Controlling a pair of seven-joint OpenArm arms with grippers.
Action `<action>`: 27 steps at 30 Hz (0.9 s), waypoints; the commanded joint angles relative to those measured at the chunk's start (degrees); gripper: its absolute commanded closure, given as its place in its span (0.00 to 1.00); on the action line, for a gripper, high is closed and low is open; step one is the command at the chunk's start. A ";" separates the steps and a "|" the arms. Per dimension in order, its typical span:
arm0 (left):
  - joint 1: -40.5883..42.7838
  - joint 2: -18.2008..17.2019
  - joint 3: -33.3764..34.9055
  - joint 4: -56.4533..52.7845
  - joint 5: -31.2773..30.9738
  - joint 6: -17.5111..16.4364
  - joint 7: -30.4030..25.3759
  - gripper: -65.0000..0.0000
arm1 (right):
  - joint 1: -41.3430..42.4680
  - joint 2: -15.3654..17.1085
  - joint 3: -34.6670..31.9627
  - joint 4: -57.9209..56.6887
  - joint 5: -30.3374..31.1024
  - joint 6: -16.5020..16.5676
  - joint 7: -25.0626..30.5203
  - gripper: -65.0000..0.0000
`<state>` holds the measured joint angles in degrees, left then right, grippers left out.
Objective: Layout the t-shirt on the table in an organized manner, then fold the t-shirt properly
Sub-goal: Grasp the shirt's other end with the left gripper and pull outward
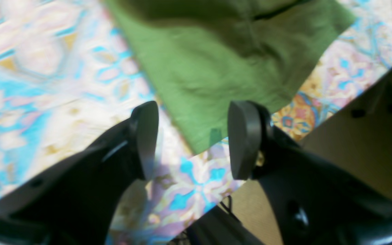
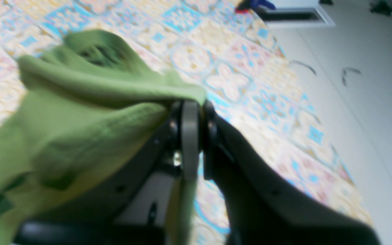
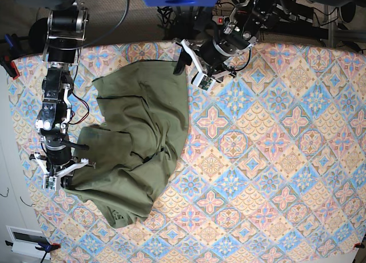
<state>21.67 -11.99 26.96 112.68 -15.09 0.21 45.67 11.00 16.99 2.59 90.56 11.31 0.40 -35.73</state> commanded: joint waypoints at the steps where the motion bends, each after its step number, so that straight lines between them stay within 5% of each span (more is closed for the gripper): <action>1: -0.62 0.96 0.34 -0.55 -0.34 0.01 -0.62 0.50 | 1.35 1.25 0.36 0.91 -0.19 -0.54 1.75 0.99; 8: -3.34 7.29 2.18 -6.97 0.02 0.01 -0.62 0.50 | 1.35 1.25 0.36 0.91 -0.19 -0.54 1.84 0.99; 19: -9.50 7.55 6.84 -13.21 0.19 -0.08 -0.26 0.50 | 1.35 1.25 0.18 0.91 -0.19 -0.54 1.84 0.99; 23: -11.61 7.37 10.01 -13.21 3.27 -0.16 4.48 0.50 | 1.35 1.25 0.18 0.91 -0.19 -0.54 1.84 0.99; 27: -12.57 5.44 12.64 -14.00 7.75 -3.94 5.45 0.50 | 1.35 1.25 0.18 0.91 -0.19 -0.54 1.84 0.99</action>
<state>9.26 -6.61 39.35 98.13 -7.53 -4.08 51.44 10.85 17.32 2.50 90.48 11.20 -0.05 -35.62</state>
